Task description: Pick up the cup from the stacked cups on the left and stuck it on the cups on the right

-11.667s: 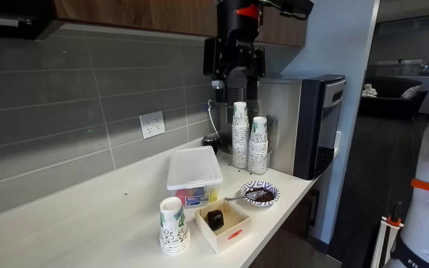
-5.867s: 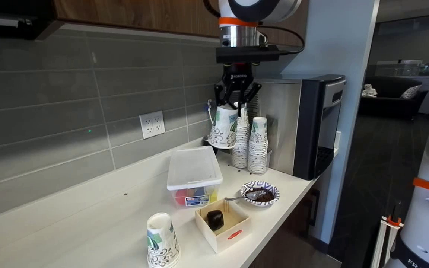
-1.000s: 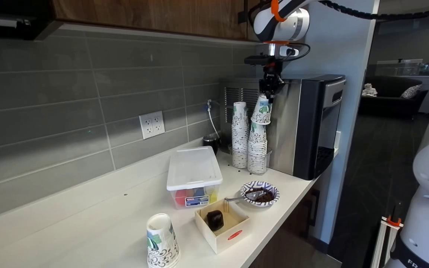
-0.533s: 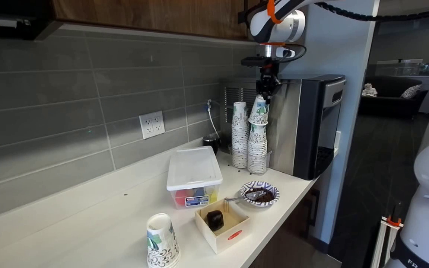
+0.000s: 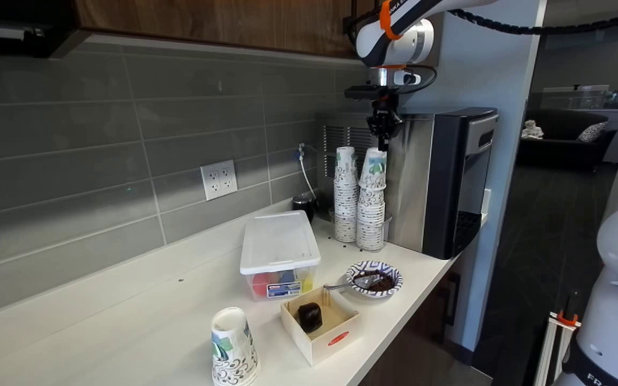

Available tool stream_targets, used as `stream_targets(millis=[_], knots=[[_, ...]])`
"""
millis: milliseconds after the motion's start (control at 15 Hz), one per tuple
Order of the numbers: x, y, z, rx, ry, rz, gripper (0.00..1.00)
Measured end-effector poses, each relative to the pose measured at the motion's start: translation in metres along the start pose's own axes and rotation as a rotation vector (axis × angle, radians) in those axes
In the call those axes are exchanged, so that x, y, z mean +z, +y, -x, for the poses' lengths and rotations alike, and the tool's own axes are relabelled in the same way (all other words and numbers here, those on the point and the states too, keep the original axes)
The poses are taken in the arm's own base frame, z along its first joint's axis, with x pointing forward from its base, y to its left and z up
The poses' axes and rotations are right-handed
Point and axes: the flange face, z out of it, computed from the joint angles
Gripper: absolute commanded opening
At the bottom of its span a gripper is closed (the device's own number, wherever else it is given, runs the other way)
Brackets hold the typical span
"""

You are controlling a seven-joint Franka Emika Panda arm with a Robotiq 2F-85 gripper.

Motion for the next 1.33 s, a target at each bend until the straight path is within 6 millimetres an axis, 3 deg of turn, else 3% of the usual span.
stream_targets(millis=[467,1000,1333], knots=[[-0.006,-0.001,0.003,-0.01,0.007,-0.013,0.98],[-0.021,0.008,0.008,-0.025,0.014,-0.031,1.0],[-0.014,0.045,0.026,-0.058,-0.021,-0.005,1.0]])
